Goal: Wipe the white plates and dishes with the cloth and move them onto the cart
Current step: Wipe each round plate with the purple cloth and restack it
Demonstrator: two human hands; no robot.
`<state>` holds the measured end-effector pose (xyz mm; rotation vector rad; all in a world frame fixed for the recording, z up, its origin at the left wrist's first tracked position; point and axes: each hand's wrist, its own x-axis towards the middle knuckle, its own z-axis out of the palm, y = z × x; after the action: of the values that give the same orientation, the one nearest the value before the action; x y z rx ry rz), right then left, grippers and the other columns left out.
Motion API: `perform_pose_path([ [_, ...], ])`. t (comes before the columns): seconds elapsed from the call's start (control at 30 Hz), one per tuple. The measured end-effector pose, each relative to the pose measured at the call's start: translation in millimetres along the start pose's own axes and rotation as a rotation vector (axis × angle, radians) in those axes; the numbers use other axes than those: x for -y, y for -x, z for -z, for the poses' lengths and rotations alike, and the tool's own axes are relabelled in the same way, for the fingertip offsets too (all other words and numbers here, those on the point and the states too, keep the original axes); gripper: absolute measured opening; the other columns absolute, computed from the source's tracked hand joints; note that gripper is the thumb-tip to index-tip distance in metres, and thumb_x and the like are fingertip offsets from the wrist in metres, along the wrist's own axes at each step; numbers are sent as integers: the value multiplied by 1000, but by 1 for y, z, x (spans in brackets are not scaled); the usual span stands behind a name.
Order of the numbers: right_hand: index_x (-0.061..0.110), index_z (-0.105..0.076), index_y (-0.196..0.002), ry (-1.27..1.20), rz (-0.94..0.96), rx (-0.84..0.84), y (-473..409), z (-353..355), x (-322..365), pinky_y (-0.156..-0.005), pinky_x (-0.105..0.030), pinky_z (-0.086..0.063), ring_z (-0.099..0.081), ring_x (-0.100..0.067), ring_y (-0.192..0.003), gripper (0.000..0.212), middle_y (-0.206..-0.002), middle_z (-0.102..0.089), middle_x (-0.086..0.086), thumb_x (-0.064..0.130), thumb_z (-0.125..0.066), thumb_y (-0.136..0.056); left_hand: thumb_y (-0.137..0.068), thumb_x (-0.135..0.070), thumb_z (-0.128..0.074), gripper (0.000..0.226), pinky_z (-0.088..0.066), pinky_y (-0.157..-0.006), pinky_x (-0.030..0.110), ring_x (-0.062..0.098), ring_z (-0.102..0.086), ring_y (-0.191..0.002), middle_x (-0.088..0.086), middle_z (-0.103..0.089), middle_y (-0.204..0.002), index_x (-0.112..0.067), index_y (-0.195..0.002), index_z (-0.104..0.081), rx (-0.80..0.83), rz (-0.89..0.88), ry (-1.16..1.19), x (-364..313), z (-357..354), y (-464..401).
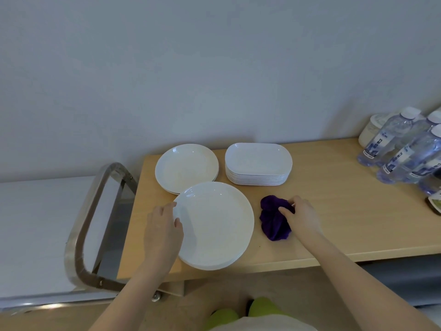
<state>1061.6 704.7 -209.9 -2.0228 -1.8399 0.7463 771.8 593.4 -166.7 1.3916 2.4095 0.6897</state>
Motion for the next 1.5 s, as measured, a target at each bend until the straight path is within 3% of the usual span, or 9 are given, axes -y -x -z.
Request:
perform_pose_path([
  [0.2, 28, -48, -87, -355, 116, -156, 12, 18, 31, -56, -29, -44, -59, -15, -74, 8, -80, -58, 8, 32, -53, -93, -94, -11, -51, 47, -41, -101, 35, 20, -41, -124, 3, -44, -137, -16, -140, -40, 4, 7, 51, 4, -7, -2],
  [0.47, 30, -52, -90, -596, 327, -242, 33, 56, 118, -60, -28, -47, -58, -13, -76, 8, -85, -59, 0, 28, -60, -88, -98, -19, -45, 37, -42, -96, 33, 18, -45, -117, 0, -48, -131, -15, -135, -46, 47, 30, 131, 19, -8, -7],
  [0.67, 15, -62, -101, -219, 617, -240, 62, 14, 160, -63, -35, -48, -47, -19, -92, 19, -93, -50, -1, 23, -66, -84, -98, -13, -41, 36, -41, -88, 26, 15, -47, -112, -3, -51, -126, -17, -133, -48, 72, 42, 149, 22, -9, -11],
  [0.9, 18, -59, -114, 148, 723, -25, 84, -64, 168, -87, -29, -45, -49, -16, -102, 26, -112, -57, -1, 34, -48, -96, -94, -15, -48, 27, -33, -67, 9, 3, -44, -91, -11, -53, -108, -22, -120, -56, 30, -8, 157, 24, -11, -14],
  [0.97, 16, -61, -112, 114, 762, 45, 89, -70, 166, -85, -32, -48, -51, -16, -101, 26, -110, -59, -1, 31, -51, -93, -94, -12, -48, 33, -31, -72, 8, 0, -42, -94, -9, -54, -115, -21, -125, -53, 27, 0, 132, 27, -12, -14],
  [1.07, 16, -65, -108, 130, 808, -79, 87, -73, 161, -82, -36, -53, -60, -19, -100, 23, -110, -64, -2, 24, -56, -89, -94, -12, -47, 36, -33, -79, 12, 3, -45, -101, -6, -53, -123, -20, -130, -50, 21, 5, 117, 28, -12, -13],
  [1.2, 20, -38, -143, 281, 614, 63, 73, -83, 155, -114, -41, -25, -31, -23, -139, 51, -150, -36, -6, 41, -39, -96, -94, -14, -47, 36, -37, -77, 17, 4, -46, -100, -6, -53, -124, -19, -129, -50, -5, -10, 125, 25, -12, -11],
  [1.3, 30, -20, -149, 387, 610, 196, 74, -97, 149, -117, -45, -6, -14, -19, -145, 57, -157, -21, 0, 52, -21, -96, -94, -10, -46, 40, -44, -81, 21, 8, -51, -107, -6, -54, -128, -21, -133, -49, 3, -24, 152, 23, -13, -10],
  [1.5, 36, -27, -145, 461, 739, 290, 72, -83, 129, -117, -43, -8, -13, -15, -145, 59, -157, -20, 7, 58, -25, -90, -92, -8, -45, 44, -44, -81, 22, 12, -51, -113, -7, -53, -128, -21, -134, -47, -11, -11, 133, 20, -14, -7],
])
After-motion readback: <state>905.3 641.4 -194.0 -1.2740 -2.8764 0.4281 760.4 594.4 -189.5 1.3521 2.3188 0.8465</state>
